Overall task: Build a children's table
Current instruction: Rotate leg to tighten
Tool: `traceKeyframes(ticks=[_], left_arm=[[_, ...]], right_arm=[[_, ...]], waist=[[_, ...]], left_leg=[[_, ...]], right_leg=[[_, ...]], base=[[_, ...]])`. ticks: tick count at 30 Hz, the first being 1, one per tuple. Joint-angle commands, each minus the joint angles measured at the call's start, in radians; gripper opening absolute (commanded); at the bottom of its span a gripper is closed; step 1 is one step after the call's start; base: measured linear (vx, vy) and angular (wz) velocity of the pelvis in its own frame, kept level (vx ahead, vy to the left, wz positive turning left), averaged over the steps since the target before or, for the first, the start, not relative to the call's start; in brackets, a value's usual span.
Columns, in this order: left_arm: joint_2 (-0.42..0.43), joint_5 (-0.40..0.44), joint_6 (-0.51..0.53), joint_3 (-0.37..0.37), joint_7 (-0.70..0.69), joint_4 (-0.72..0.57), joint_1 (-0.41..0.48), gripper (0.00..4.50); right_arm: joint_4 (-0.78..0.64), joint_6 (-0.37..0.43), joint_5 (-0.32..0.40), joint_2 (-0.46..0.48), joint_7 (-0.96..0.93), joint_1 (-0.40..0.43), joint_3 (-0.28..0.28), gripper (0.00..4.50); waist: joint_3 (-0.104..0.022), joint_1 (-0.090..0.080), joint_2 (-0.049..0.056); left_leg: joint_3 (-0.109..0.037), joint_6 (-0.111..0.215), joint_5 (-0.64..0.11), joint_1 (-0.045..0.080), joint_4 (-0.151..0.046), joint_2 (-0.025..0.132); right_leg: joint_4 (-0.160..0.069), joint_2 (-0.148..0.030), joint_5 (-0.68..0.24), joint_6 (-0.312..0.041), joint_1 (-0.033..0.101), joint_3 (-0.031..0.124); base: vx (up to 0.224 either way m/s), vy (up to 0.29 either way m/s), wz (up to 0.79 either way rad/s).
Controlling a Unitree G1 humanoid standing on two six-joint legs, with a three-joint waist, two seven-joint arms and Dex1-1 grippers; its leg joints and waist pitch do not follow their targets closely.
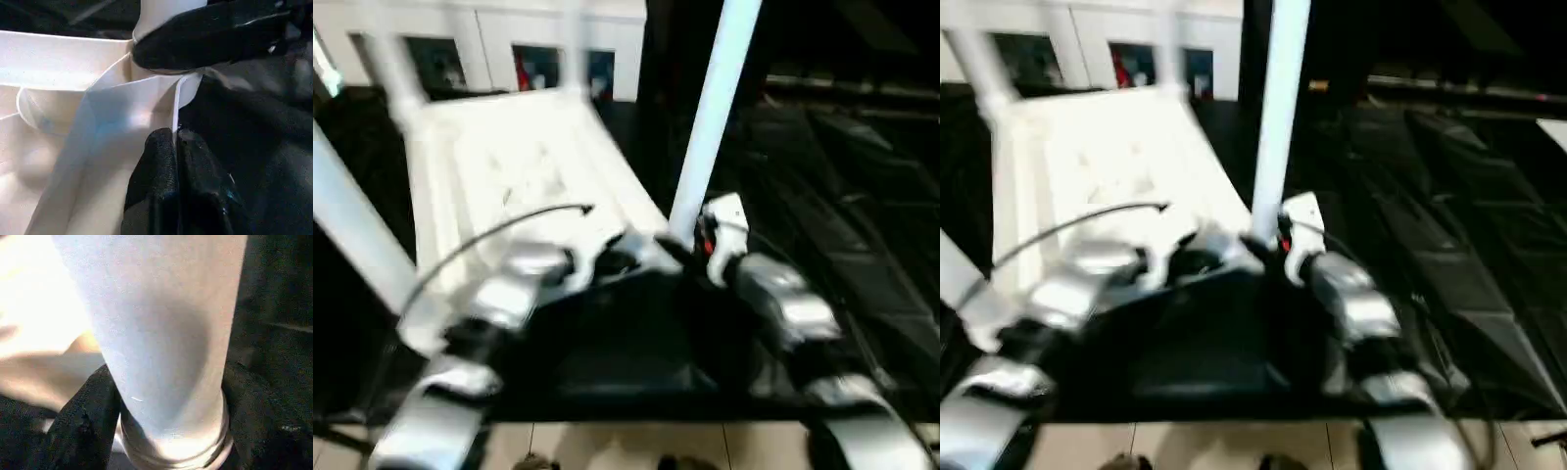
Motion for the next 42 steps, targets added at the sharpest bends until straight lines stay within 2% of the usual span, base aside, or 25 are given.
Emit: traceKeyframes(ticks=[1,3,5,8,9,13,14,18,19,21,23,24,27,29,30,35,38,42], left_arm=[[-0.078,-0.027,0.008,-0.001,0.073,0.026,0.0,0.0],[-0.094,-0.022,0.007,-0.004,0.093,0.034,-0.006,0.0],[-0.119,-0.018,0.002,-0.01,0.105,0.04,-0.013,0.0],[-0.11,-0.014,-0.003,-0.018,0.094,0.036,-0.012,0.0],[-0.107,-0.014,-0.004,-0.019,0.089,0.034,-0.011,0.0],[-0.08,-0.022,-0.019,-0.025,0.03,0.014,0.007,0.0],[-0.073,-0.026,-0.027,-0.029,0.011,0.008,0.011,0.0],[-0.04,-0.036,-0.038,-0.034,-0.051,-0.007,0.021,0.0],[-0.014,-0.043,-0.042,-0.036,-0.096,-0.015,0.025,0.0],[0.002,-0.047,-0.049,-0.037,-0.125,-0.021,0.028,0.0],[0.051,-0.069,-0.076,-0.044,-0.232,-0.052,0.045,0.0],[0.054,-0.07,-0.079,-0.044,-0.238,-0.054,0.046,0.0],[0.108,-0.109,-0.078,-0.057,-0.364,-0.114,0.077,0.0],[0.119,-0.113,-0.077,-0.06,-0.386,-0.123,0.083,0.0],[0.145,-0.129,-0.059,-0.07,-0.444,-0.151,0.099,0.0],[0.177,-0.157,-0.044,-0.081,-0.514,-0.186,0.122,0.0],[0.179,-0.16,-0.044,-0.082,-0.523,-0.195,0.128,0.0],[0.175,-0.155,-0.049,-0.082,-0.515,-0.194,0.128,0.0]], right_arm=[[0.089,0.036,-0.025,0.054,-0.077,0.009,0.022,2.72],[0.103,0.027,-0.032,0.07,-0.094,0.0,0.023,2.72],[0.119,-0.004,-0.062,0.093,-0.098,-0.013,0.05,2.72],[0.104,-0.026,-0.036,0.101,-0.055,-0.01,0.038,2.72],[0.099,-0.029,-0.027,0.102,-0.044,-0.009,0.033,3.27],[0.084,-0.028,-0.011,0.075,0.009,-0.013,0.028,3.61],[0.078,-0.03,-0.011,0.065,0.029,-0.012,0.032,3.84],[0.038,-0.043,-0.009,0.015,0.158,0.004,0.059,3.84],[-0.001,-0.047,-0.01,-0.025,0.247,0.022,0.084,3.84],[-0.025,-0.045,-0.008,-0.049,0.295,0.034,0.095,3.84],[-0.094,-0.028,0.006,-0.121,0.435,0.067,0.12,3.84],[-0.098,-0.027,0.007,-0.124,0.442,0.069,0.122,3.84],[-0.19,0.006,0.031,-0.205,0.593,0.115,0.151,3.84],[-0.203,0.006,0.032,-0.219,0.615,0.122,0.157,3.84],[-0.231,0.008,0.038,-0.246,0.656,0.137,0.165,3.84],[-0.27,0.021,0.041,-0.285,0.722,0.157,0.182,3.84],[-0.285,0.037,0.043,-0.289,0.742,0.162,0.195,3.84],[-0.288,0.042,0.036,-0.283,0.741,0.163,0.204,3.48]], waist=[[-0.058,0.004,-0.003],[-0.061,0.006,-0.003],[-0.06,0.008,-0.005],[-0.058,0.009,-0.005],[-0.058,0.009,-0.004],[-0.057,0.008,-0.004],[-0.058,0.006,-0.004],[-0.056,0.007,-0.006],[-0.056,0.006,-0.007],[-0.053,0.01,-0.007],[-0.052,0.01,-0.006],[-0.052,0.014,-0.007],[-0.05,0.016,-0.004],[-0.051,0.015,-0.005],[-0.05,0.018,-0.002],[-0.048,0.032,-0.001],[-0.048,0.033,-0.002],[-0.048,0.032,-0.005]], left_leg=[[-0.002,0.003,-0.309,0.01,-0.065,0.006],[0.001,0.017,-0.275,0.009,-0.062,0.005],[0.003,0.034,-0.257,0.007,-0.06,0.004],[0.003,0.046,-0.263,0.005,-0.061,0.004],[0.003,0.047,-0.268,0.006,-0.062,0.005],[0.001,0.045,-0.272,0.005,-0.063,0.006],[0.001,0.046,-0.265,0.004,-0.063,0.006],[0.003,0.064,-0.25,0.002,-0.061,0.007],[0.003,0.066,-0.251,0.003,-0.061,0.007],[0.003,0.073,-0.257,0.003,-0.062,0.008],[0.002,0.073,-0.267,0.003,-0.063,0.01],[0.001,0.075,-0.277,0.006,-0.063,0.01],[0.001,0.078,-0.28,0.006,-0.065,0.014],[0.002,0.075,-0.277,0.007,-0.064,0.015],[0.004,0.072,-0.277,0.009,-0.064,0.015],[0.006,0.074,-0.247,0.01,-0.062,0.017],[0.005,0.067,-0.258,0.009,-0.063,0.016],[0.004,0.058,-0.266,0.01,-0.064,0.015]], right_leg=[[-0.078,-0.025,-0.335,-0.147,0.042,0.014],[-0.071,-0.022,-0.252,-0.16,0.046,0.014],[-0.069,-0.021,-0.211,-0.171,0.047,0.014],[-0.072,-0.022,-0.231,-0.169,0.049,0.012],[-0.072,-0.022,-0.24,-0.166,0.048,0.012],[-0.073,-0.022,-0.242,-0.165,0.049,0.012],[-0.071,-0.022,-0.228,-0.169,0.049,0.012],[-0.07,-0.023,-0.206,-0.183,0.052,0.012],[-0.07,-0.023,-0.207,-0.185,0.052,0.012],[-0.073,-0.024,-0.225,-0.186,0.052,0.012],[-0.074,-0.025,-0.247,-0.186,0.051,0.012],[-0.075,-0.025,-0.261,-0.181,0.052,0.012],[-0.073,-0.025,-0.25,-0.19,0.049,0.013],[-0.071,-0.025,-0.242,-0.2,0.047,0.013],[-0.071,-0.026,-0.243,-0.205,0.044,0.014],[-0.064,-0.024,-0.193,-0.22,0.046,0.014],[-0.065,-0.026,-0.219,-0.212,0.048,0.015],[-0.069,-0.027,-0.255,-0.196,0.046,0.015]], base=[[0.0,0.0,0.0],[0.0,0.0,0.0],[0.0,0.0,0.0],[0.0,0.0,0.0],[0.0,0.0,0.0],[0.0,0.0,0.0],[0.0,0.0,0.0],[0.0,0.0,0.0],[0.0,0.0,0.0],[0.0,0.0,0.0],[0.0,0.0,0.0],[0.0,0.0,0.0],[0.0,0.0,0.0],[0.0,0.0,0.0],[0.0,0.0,0.0],[0.0,0.0,0.0],[0.0,0.0,0.0],[0.0,0.0,0.0]])
